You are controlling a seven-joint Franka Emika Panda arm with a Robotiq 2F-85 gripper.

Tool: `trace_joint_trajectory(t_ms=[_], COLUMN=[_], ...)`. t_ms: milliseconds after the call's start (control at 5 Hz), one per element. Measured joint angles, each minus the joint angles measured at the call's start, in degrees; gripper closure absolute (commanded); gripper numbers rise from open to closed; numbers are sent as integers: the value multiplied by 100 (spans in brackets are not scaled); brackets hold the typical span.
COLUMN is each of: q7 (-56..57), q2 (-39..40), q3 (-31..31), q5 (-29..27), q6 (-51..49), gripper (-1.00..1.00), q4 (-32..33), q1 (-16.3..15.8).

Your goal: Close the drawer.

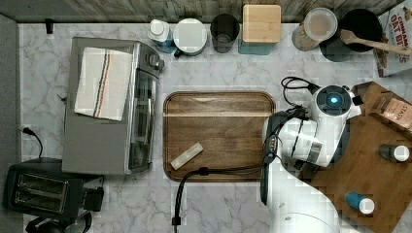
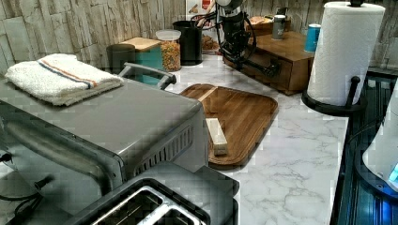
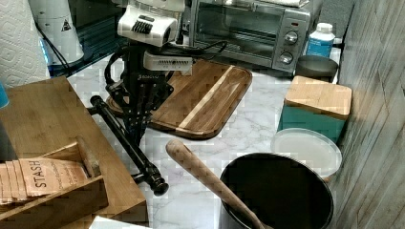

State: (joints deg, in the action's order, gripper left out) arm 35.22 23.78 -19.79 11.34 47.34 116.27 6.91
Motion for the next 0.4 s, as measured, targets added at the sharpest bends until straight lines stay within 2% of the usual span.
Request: trace_joint_trajectory(t_ms=[400], q7=[0], q2=[3], q3=[-18], q5=[10], q6=[0], gripper=[100], q4=[0], q1=[-28])
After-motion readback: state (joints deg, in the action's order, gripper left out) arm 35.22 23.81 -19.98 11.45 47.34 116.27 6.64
